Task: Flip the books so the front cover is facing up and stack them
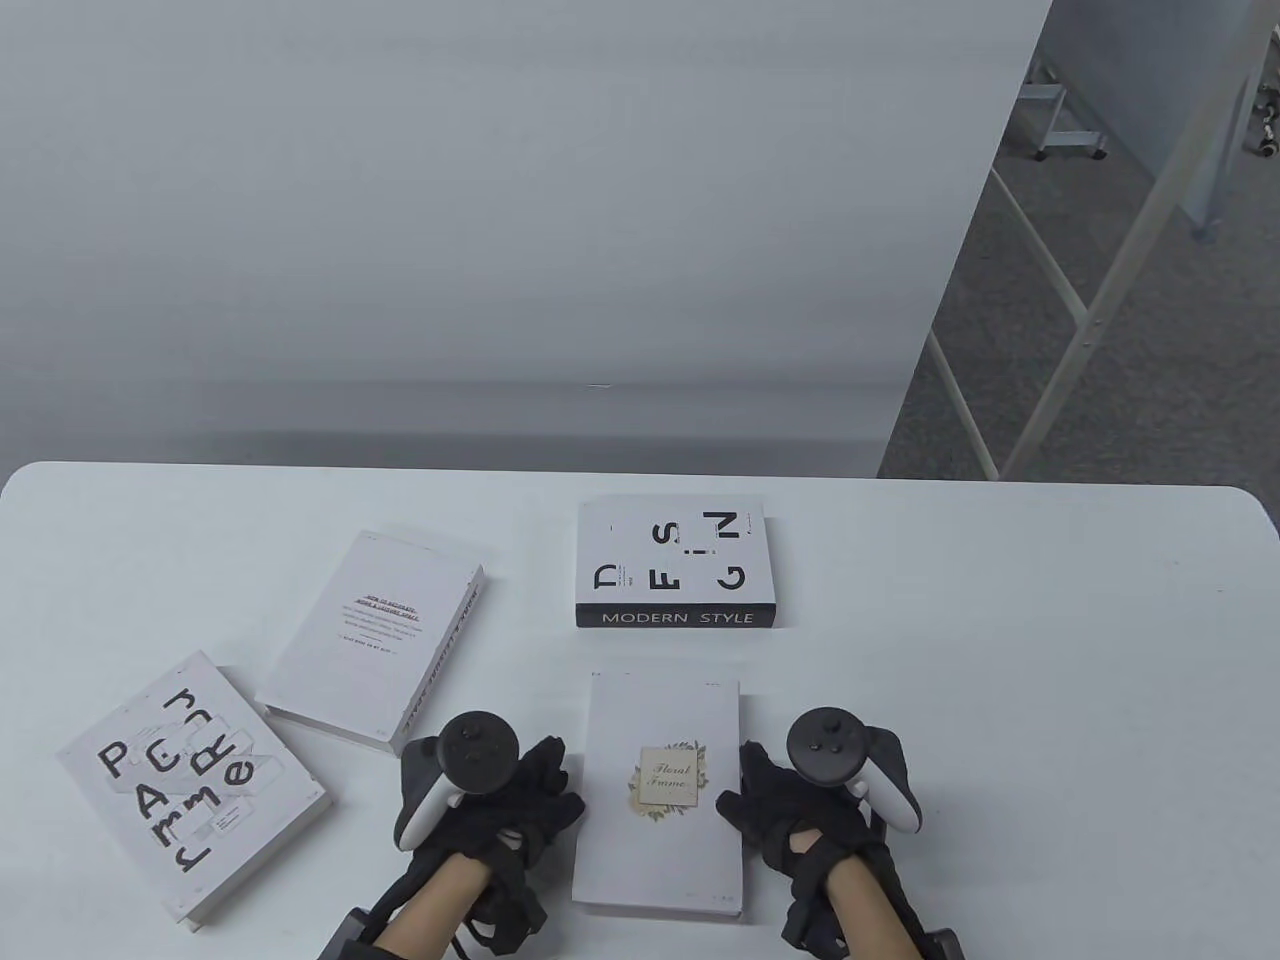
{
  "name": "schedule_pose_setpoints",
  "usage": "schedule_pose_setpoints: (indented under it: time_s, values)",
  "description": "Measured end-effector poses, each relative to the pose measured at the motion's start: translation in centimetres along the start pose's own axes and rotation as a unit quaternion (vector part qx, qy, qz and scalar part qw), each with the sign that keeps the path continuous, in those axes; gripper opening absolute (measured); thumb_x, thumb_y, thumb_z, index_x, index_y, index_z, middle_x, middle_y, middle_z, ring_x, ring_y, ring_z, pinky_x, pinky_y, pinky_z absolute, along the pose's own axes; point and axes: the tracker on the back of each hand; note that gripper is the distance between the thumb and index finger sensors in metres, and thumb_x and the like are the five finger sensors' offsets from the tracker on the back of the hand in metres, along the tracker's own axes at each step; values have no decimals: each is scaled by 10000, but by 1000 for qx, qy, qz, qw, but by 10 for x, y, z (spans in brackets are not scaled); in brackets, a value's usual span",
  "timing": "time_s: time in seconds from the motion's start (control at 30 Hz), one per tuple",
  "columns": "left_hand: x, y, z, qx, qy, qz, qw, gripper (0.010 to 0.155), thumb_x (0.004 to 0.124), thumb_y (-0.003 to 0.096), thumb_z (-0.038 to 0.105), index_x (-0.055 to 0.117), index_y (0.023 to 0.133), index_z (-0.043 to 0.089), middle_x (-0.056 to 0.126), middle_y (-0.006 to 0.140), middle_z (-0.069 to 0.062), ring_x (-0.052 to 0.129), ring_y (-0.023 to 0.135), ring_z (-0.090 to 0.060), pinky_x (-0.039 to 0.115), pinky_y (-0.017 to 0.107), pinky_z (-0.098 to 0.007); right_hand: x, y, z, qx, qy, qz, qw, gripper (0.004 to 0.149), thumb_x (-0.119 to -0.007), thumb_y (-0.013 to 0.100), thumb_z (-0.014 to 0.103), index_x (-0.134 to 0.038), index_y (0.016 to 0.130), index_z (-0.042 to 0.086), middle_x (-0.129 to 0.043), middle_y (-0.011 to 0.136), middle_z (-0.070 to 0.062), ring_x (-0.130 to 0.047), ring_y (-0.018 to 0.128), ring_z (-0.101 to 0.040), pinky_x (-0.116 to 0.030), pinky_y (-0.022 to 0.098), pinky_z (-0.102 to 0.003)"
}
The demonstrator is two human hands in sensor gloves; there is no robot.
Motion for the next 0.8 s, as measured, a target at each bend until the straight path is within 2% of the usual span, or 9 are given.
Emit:
schedule_pose_setpoints:
  time_s: [0.1, 0.17, 0.3, 0.4, 0.53, 0.63, 0.7, 0.8]
  values:
    - [5, 1, -1, 5, -24, -22, 999, 707, 853, 429, 326, 567, 969, -30, 819, 818, -246, 1049, 583, -281, 1000, 338, -223, -4, 1, 5, 27, -9, 17, 999, 713, -691, 574, 332, -282, 1035, -26, -509, 977, -390, -765, 834, -401, -810, 583, -441]
    - [5, 1, 0, 7, -24, -22, 999, 704, 853, 429, 320, 567, 962, -40, 819, 814, -250, 1044, 583, -286, 999, 338, -228, -4, -1, 9, 24, -27, -2, 999, 702, -694, 575, 311, -277, 1044, -3, -498, 999, -373, -767, 848, -419, -786, 598, -467]
    - [4, 2, -1, 10, -26, -30, 999, 688, 838, 433, 296, 561, 965, -40, 811, 817, -256, 1038, 585, -296, 994, 342, -237, -3, -4, 20, 38, -74, -27, 996, 643, -704, 562, 260, -349, 1053, 44, -548, 999, -349, -786, 849, -410, -774, 599, -481]
    - [3, 2, -5, 9, -43, -39, 998, 664, 812, 440, 270, 555, 966, -44, 802, 823, -260, 1033, 591, -301, 988, 348, -246, 1, -11, 30, 74, -94, -67, 991, 571, -673, 551, 222, -431, 1049, 84, -583, 990, -333, -806, 830, -412, -782, 578, -487]
    - [0, 3, -12, -1, -64, -48, 997, 635, 778, 447, 240, 553, 964, -50, 800, 831, -252, 1038, 590, -298, 988, 342, -251, -1, -20, 45, 127, -127, -118, 977, 534, -677, 525, 189, -525, 1035, 132, -601, 986, -320, -803, 821, -433, -772, 562, -515]
    - [-3, 3, -16, -14, -66, -56, 996, 628, 771, 449, 239, 555, 967, -42, 809, 837, -233, 1066, 560, -281, 993, 314, -244, -6, -26, 59, 165, -181, -151, 958, 533, -691, 507, 160, -557, 1023, 180, -589, 998, -297, -790, 832, -438, -755, 569, -534]
    - [-4, 2, -17, -20, -61, -55, 996, 623, 770, 448, 241, 565, 967, -37, 825, 835, -207, 1074, 545, -275, 990, 303, -244, -9, -28, 65, 178, -204, -163, 949, 537, -709, 492, 131, -592, 995, 277, -573, 1011, -269, -784, 839, -437, -748, 576, -540]
    - [-6, 2, -19, -26, -53, -55, 997, 616, 768, 449, 247, 577, 968, -26, 839, 830, -192, 1084, 524, -260, 987, 290, -242, -14, -28, 70, 196, -206, -156, 946, 599, -719, 469, 77, -568, 988, 334, -501, 1036, -262, -716, 872, -473, -706, 595, -568]
Point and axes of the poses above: the tracker on the back of each hand, its own z axis roughly to the thumb side, its own y axis roughly from the wrist to the fingertips, x = y × z
